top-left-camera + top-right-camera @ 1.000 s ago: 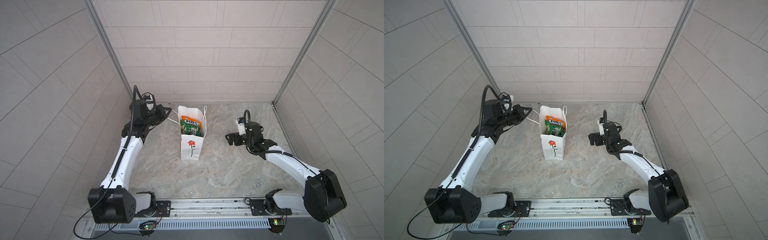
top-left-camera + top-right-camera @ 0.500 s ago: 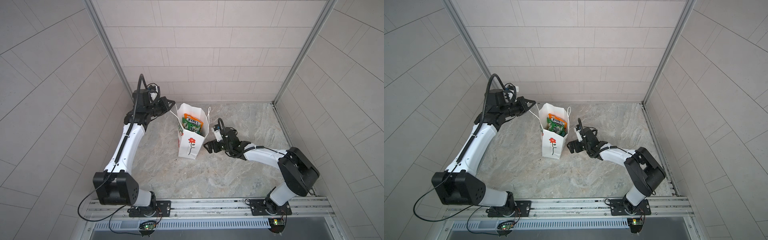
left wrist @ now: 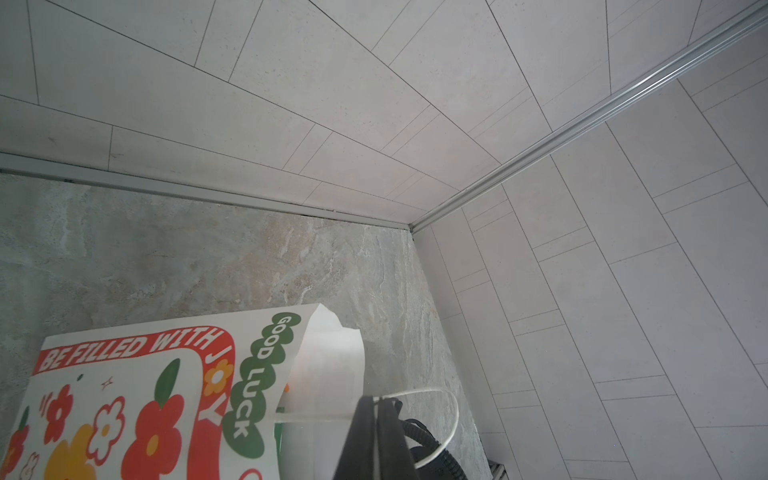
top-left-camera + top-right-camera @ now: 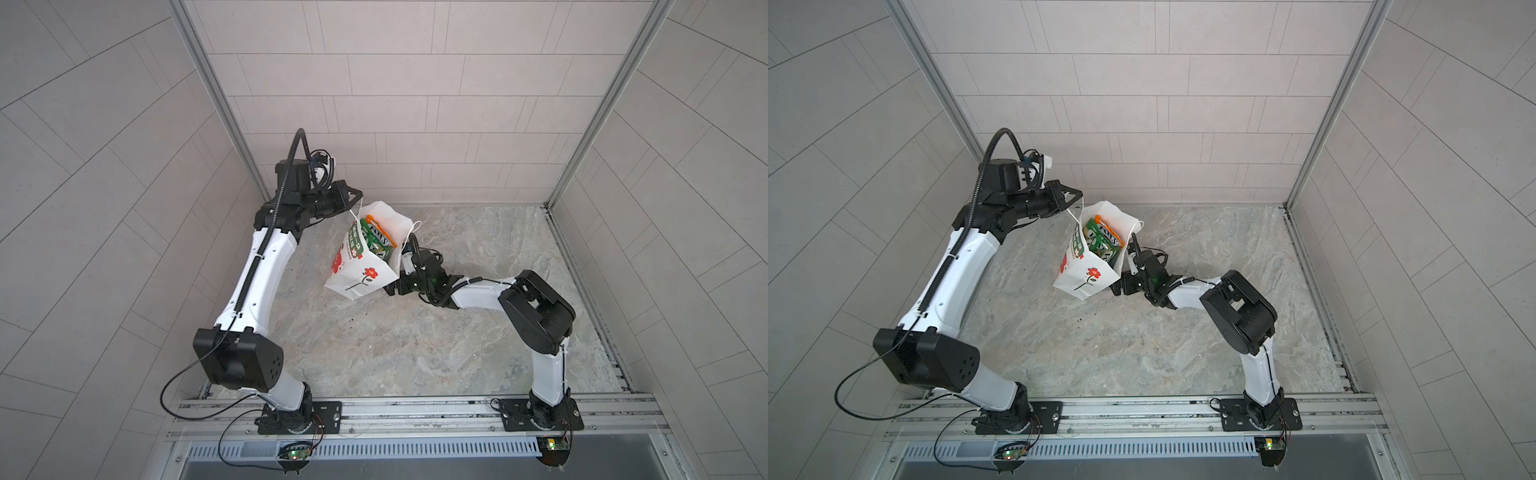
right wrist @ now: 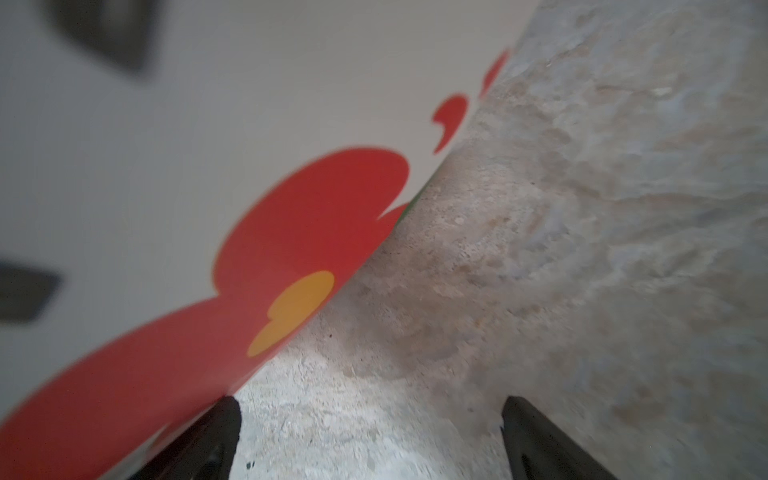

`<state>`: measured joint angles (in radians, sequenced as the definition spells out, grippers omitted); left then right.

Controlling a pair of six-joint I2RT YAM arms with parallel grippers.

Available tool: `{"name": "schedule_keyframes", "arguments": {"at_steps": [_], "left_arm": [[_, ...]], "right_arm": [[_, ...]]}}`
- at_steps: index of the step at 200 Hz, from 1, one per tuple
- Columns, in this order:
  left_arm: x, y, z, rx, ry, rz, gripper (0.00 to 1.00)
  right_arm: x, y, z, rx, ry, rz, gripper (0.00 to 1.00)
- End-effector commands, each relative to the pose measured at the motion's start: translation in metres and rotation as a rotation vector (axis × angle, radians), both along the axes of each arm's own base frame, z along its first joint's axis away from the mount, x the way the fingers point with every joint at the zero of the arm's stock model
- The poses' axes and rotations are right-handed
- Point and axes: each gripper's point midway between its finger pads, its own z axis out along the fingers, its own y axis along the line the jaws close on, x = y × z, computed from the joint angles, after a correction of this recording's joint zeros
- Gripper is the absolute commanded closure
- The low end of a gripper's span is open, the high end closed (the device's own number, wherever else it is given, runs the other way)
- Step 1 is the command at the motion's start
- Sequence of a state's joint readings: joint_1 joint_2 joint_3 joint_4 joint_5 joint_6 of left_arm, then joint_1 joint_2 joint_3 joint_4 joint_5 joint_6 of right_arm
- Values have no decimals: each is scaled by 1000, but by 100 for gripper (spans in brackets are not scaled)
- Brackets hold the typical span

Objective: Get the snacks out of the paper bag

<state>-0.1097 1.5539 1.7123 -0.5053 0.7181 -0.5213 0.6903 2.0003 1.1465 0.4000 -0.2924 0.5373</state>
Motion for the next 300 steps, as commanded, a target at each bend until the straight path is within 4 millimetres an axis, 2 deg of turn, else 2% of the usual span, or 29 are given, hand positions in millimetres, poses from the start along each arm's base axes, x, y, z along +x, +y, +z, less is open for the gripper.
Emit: {"name": "schedule_keyframes", "arguments": {"at_steps": [1, 40, 56, 66, 87, 113, 131, 156, 181, 200, 221, 262, 283, 300], "left_arm": [[-28, -13, 62, 21, -215, -86, 100], [-39, -26, 46, 60, -187, -157, 100], [-46, -37, 40, 66, -185, -198, 100], [-49, -41, 34, 84, -176, -205, 100], [-60, -51, 18, 136, -156, -237, 100], [-78, -61, -1, 205, -133, -273, 100], [-88, -62, -11, 239, -124, -267, 100], [-98, -61, -16, 265, -124, -253, 100], [-107, -67, -16, 267, -125, -263, 100], [-110, -71, -21, 268, -111, -268, 100], [-107, -72, -25, 264, -100, -240, 100], [-90, -65, -27, 253, -76, -116, 100], [-81, -62, -28, 233, -65, -58, 100], [-77, -61, -26, 222, -63, -32, 100]], "right_arm": [[10, 32, 25, 120, -43, 27, 1], [15, 59, 22, 138, -34, 49, 1], [11, 61, 20, 132, -32, 49, 1], [8, 54, 18, 122, -31, 31, 2], [1, 24, 14, 82, -39, -15, 2], [-13, -32, 1, 30, -12, -86, 2], [-20, -73, 2, 20, -4, -142, 2], [-31, -119, 6, -31, 20, -195, 2], [-45, -158, 28, -141, -1, -235, 2], [-55, -181, 56, -232, -52, -260, 2], [-66, -180, 90, -222, -95, -207, 3], [-99, -145, 138, -59, -127, -13, 13], [-119, -124, 154, -8, -162, 79, 15], [-133, -107, 157, 20, -164, 149, 22]]}}
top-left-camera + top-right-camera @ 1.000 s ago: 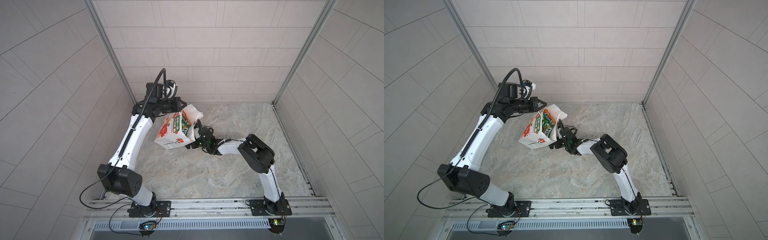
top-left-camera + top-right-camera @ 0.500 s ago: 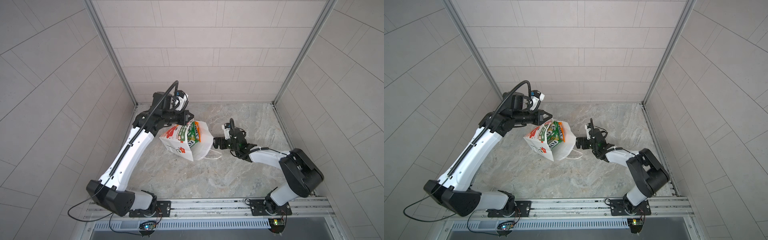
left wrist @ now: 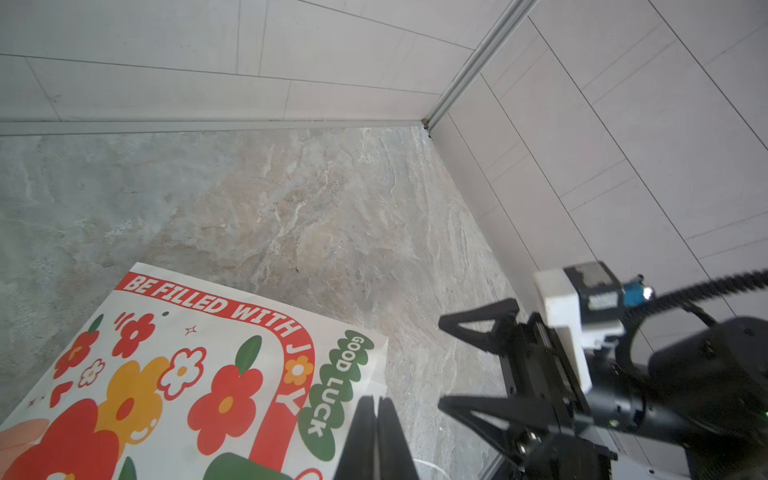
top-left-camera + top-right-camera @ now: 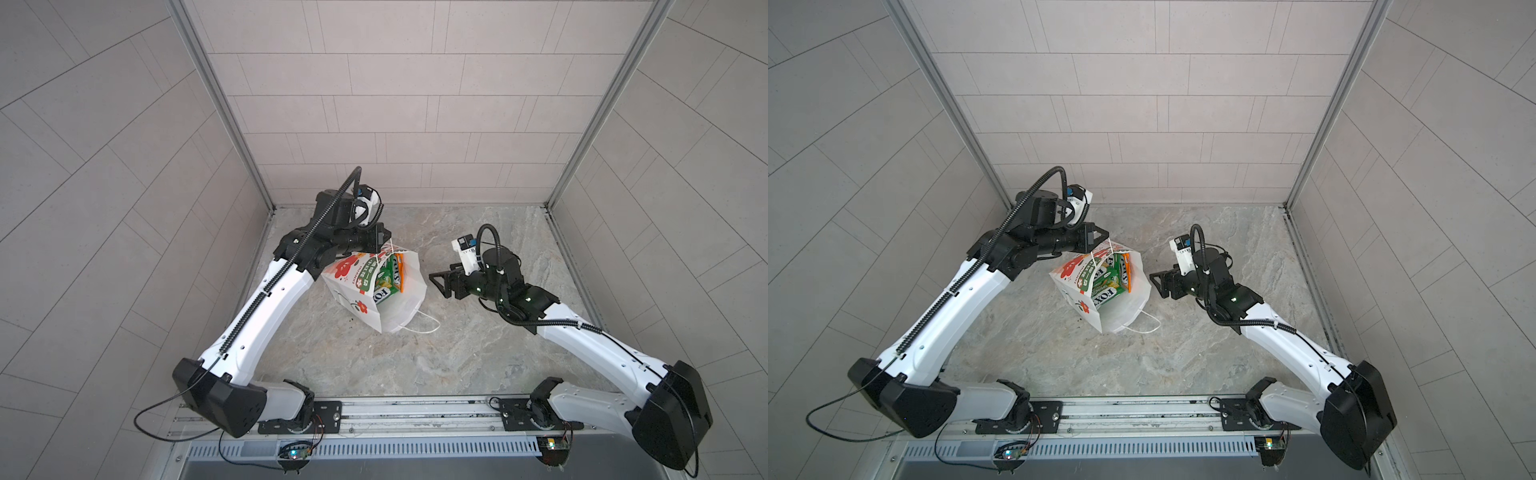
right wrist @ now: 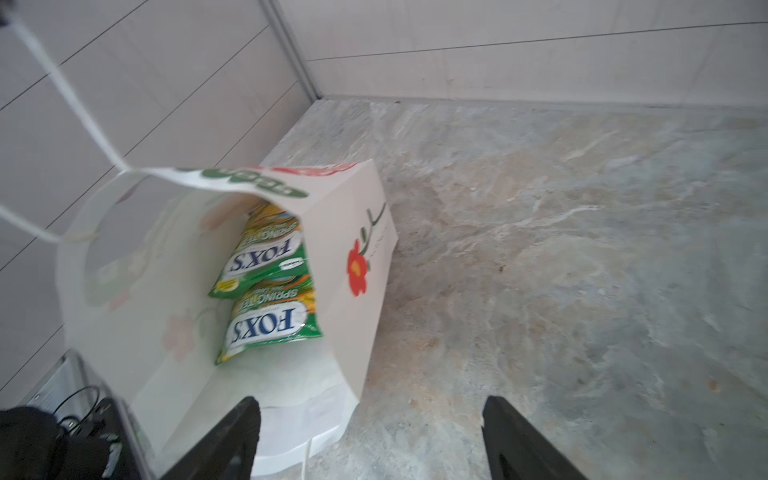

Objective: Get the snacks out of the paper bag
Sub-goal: 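Hold the bag open with the left gripper while the right gripper reaches into it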

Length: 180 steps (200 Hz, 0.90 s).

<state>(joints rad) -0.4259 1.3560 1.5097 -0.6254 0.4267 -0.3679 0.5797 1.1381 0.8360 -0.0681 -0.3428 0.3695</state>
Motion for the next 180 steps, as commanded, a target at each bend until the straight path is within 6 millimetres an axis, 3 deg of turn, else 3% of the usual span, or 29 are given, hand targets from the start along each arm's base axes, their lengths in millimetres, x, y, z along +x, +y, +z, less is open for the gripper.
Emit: {"name": "schedule_keyframes", "arguments": {"at_steps": [1, 23, 53, 129, 180], "left_arm": [[13, 6, 17, -45, -54, 88, 100], [17, 7, 20, -57, -57, 114, 100], [21, 6, 22, -71, -54, 127, 100], [21, 5, 28, -98, -59, 132, 100], [23, 6, 31, -124, -58, 149, 100]], "right_arm": [[-28, 25, 9, 37, 4, 143, 22], [-41, 46, 7, 54, 8, 219, 31], [-42, 69, -5, 51, 20, 252, 41], [-5, 104, -38, -43, 42, 211, 53], [13, 108, -65, -159, 73, 164, 57]]}}
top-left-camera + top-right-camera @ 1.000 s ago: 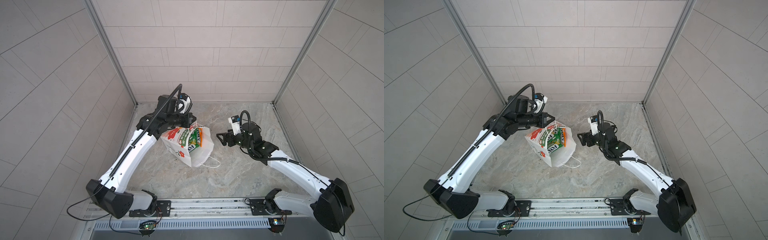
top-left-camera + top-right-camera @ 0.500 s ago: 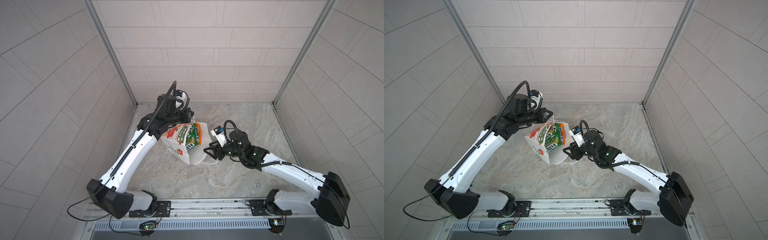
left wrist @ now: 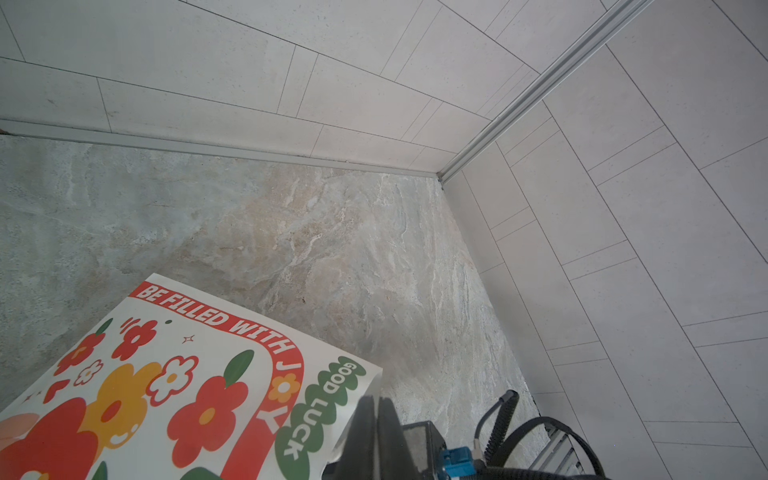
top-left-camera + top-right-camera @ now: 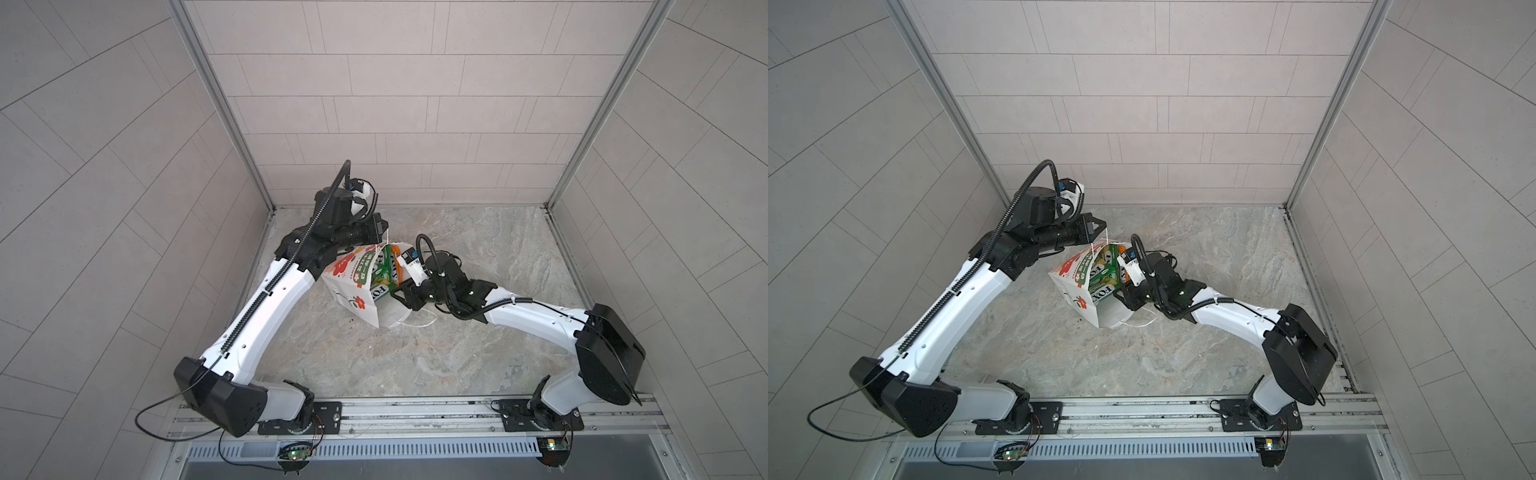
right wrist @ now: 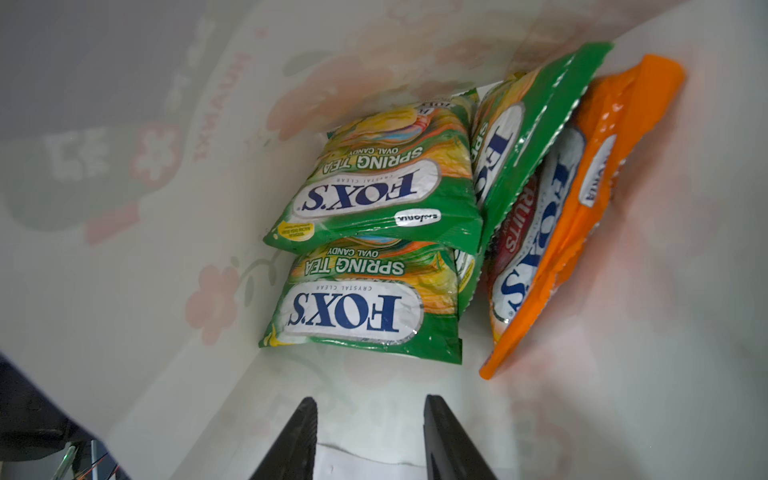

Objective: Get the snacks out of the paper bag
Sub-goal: 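Hold the bag open with the left gripper while the right gripper reaches into it, then lower the right gripper into the bag and pinch the orange candy pack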

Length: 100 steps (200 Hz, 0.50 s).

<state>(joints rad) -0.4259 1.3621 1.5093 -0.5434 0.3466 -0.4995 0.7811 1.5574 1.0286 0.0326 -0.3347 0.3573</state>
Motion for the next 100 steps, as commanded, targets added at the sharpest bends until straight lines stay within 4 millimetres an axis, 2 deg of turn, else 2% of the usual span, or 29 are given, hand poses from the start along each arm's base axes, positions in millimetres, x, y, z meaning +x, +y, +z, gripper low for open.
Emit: {"name": "schedule_keyframes", "arguments": {"at_steps": [1, 45, 100], "left_arm": [[3, 0, 19, -44, -55, 18, 100], [4, -3, 20, -67, -51, 16, 100], [4, -6, 20, -85, -44, 2, 100]], "right_arm": [[8, -3, -7, -73, -22, -35, 57], [35, -17, -17, -164, -51, -182, 57], [60, -14, -11, -131, -70, -298, 68]]}}
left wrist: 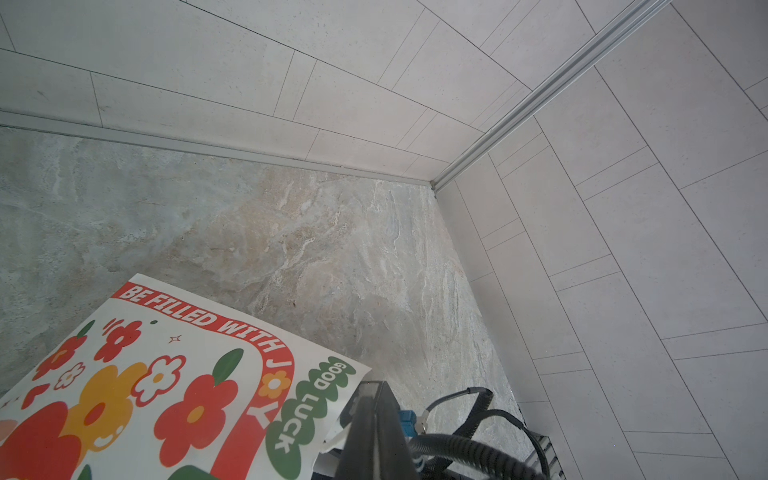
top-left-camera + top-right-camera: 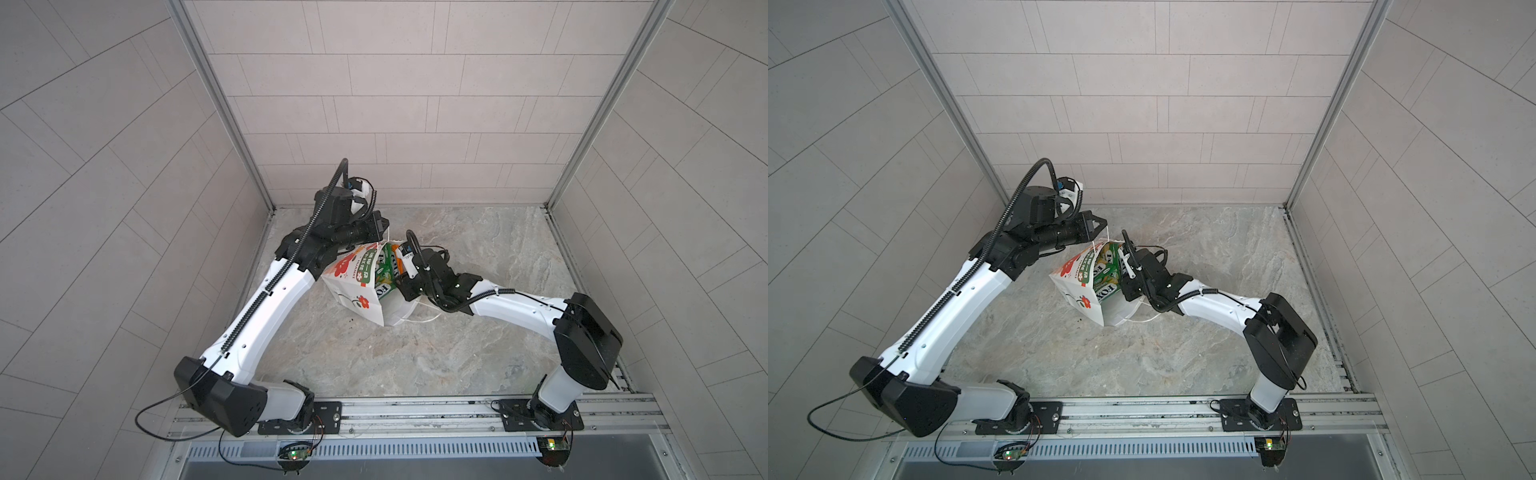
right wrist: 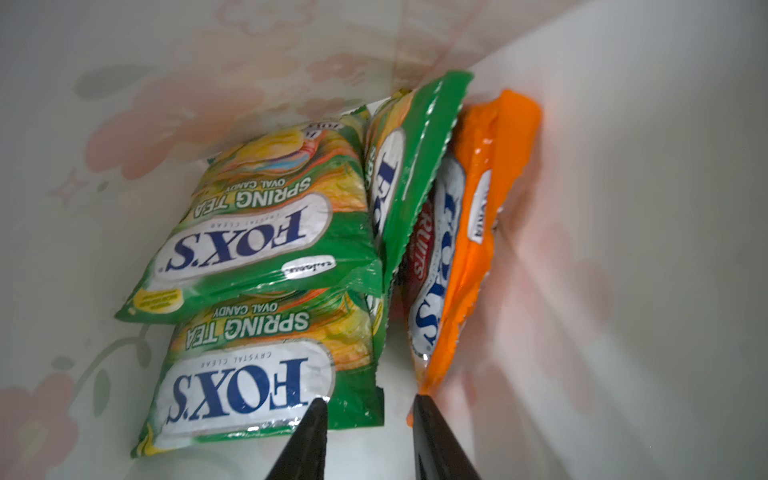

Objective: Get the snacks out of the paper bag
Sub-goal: 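Lower the right gripper into the bag and pinch the orange candy pack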

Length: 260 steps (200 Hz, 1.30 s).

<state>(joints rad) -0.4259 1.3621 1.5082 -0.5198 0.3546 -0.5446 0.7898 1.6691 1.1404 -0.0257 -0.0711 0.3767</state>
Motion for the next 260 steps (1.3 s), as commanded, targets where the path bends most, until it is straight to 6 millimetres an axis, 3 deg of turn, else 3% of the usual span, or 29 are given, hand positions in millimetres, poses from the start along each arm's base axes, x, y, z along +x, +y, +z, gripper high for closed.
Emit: {"name": "schedule_keyframes", "arguments": {"at_steps": [1, 23, 79, 133, 167, 209, 226, 260], "left_arm": [[2, -4, 15, -42, -52, -10, 100], [2, -6, 14, -49, -47, -16, 100], [0, -8, 16, -58, -48, -32, 100], [-4, -10, 19, -58, -53, -56, 100], [-7, -12, 22, -55, -57, -78, 100], [-10, -13, 23, -49, -60, -95, 100], [-12, -11, 24, -44, -63, -95, 100], [-13, -7, 23, -22, -67, -81, 100]], "right_arm": [[14, -1, 4, 8, -24, -77, 68], [19, 2, 0, 14, -18, -91, 71], [41, -11, -1, 1, -67, -243, 78], [53, 1, -12, 26, -69, -250, 75], [58, 8, -16, 43, -83, -241, 68], [69, 4, -23, 37, -89, -264, 64], [72, 5, -24, 44, -85, -253, 68], [70, 8, -15, 57, -104, -199, 92]]}}
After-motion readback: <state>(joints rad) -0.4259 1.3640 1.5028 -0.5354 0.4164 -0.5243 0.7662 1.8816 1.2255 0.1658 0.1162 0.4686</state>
